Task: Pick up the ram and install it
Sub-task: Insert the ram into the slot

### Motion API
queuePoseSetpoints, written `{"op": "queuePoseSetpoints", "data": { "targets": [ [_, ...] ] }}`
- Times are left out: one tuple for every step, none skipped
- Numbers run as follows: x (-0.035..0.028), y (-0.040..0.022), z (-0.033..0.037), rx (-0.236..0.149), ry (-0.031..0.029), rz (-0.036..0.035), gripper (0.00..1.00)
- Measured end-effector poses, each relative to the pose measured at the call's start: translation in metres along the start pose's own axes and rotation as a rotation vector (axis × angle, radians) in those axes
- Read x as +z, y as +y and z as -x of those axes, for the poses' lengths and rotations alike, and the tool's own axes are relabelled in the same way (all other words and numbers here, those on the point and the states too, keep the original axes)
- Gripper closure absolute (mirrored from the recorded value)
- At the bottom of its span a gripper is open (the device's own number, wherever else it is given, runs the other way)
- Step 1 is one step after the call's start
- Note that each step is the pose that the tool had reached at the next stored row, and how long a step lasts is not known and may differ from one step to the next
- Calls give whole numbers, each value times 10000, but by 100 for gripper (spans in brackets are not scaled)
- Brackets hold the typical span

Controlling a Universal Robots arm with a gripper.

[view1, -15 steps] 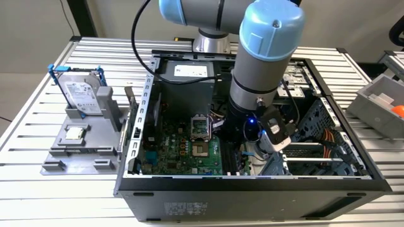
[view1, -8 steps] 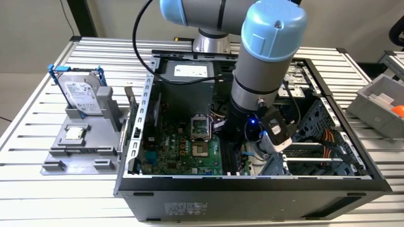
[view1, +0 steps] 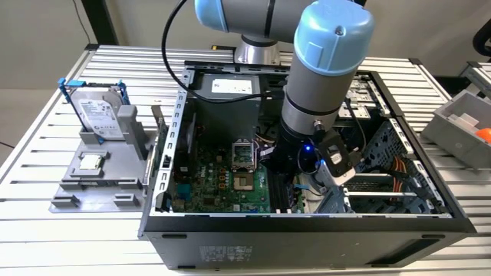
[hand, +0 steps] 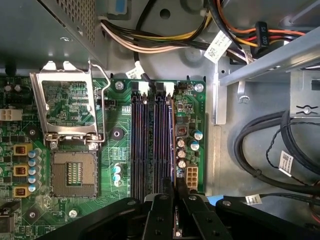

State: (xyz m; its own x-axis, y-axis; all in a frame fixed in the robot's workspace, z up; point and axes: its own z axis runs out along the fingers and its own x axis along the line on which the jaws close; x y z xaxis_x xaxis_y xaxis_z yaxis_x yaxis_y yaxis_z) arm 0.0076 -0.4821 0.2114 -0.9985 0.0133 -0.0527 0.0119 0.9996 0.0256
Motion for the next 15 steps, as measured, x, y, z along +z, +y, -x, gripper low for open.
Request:
{"op": "queuePoseSetpoints", "data": {
  "targets": [
    [-1, 0, 0, 0, 1, 2, 100],
    [0, 0, 0, -1, 1, 4, 100],
    [0, 0, 0, -1, 1, 5, 100],
    [0, 0, -1, 0, 1, 6, 100],
    [0, 0, -2, -1, 1, 6, 100],
    [0, 0, -5, -2, 1, 6, 100],
    [0, 0, -10, -3, 1, 7, 100],
    [0, 0, -15, -7, 0, 8, 100],
    [0, 0, -16, -9, 0, 7, 100],
    [0, 0, -17, -11, 1, 8, 100],
    [0, 0, -17, -11, 1, 8, 100],
    [-1, 0, -18, -11, 1, 7, 100],
    [-1, 0, -18, -10, 1, 7, 100],
    [-1, 1, -18, -11, 2, 4, 100],
    [-2, 4, -18, -10, 2, 0, 100]
  ]
}}
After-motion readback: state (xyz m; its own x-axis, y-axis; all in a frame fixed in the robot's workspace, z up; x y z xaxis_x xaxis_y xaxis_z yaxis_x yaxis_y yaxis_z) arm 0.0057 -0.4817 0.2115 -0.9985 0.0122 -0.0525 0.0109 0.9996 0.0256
